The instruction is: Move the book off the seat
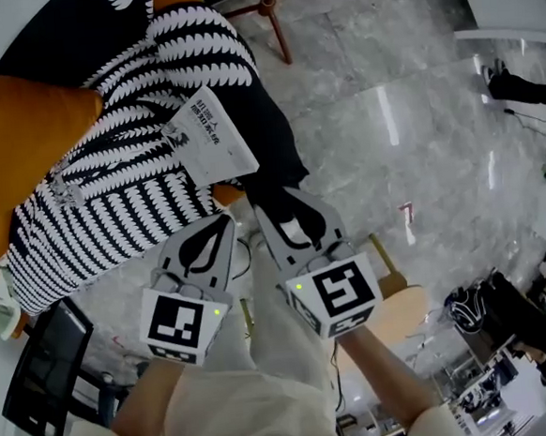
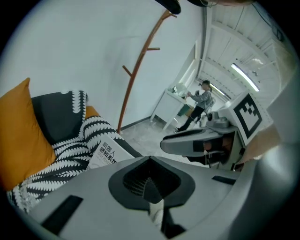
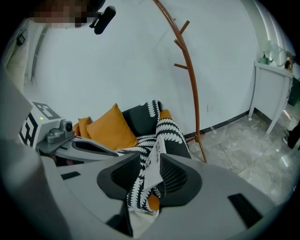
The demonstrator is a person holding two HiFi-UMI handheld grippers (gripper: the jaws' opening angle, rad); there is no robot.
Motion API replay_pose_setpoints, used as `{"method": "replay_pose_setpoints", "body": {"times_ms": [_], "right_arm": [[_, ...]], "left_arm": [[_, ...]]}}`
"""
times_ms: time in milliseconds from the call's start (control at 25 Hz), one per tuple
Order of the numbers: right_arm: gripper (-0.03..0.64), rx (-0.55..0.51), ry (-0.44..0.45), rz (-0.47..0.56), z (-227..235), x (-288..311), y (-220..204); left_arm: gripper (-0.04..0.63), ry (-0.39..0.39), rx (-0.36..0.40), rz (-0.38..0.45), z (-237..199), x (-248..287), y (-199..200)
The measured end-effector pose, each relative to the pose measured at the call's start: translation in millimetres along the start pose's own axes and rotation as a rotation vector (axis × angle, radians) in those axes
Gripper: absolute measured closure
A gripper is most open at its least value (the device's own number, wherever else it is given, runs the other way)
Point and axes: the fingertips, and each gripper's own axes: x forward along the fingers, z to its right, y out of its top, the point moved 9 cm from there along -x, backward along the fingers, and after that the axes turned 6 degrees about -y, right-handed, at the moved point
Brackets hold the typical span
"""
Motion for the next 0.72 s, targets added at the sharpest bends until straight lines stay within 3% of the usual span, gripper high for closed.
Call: {"method": "replay_pose_setpoints", "body": {"times_ms": [280,480,720], "right_arm": [[0.5,-0.003,-0.035,-0.003,2.3,13.5,5.2],[0.499,-0.016,-0.033,-0.069,6.9,24.7,-2.7],[0.499,-0.011,-0.015,-0.124,20.0,43.0,-8.7]], "left_arm": [[0.586,-0.061,0.193,-0.124,-20.8,10.0,1.1],[0.586,-0.119,0.308,-0.222,-37.9,21.3,7.0],[0.586,-0.165,0.508,-0.319,-50.7,49.6,17.1]]}}
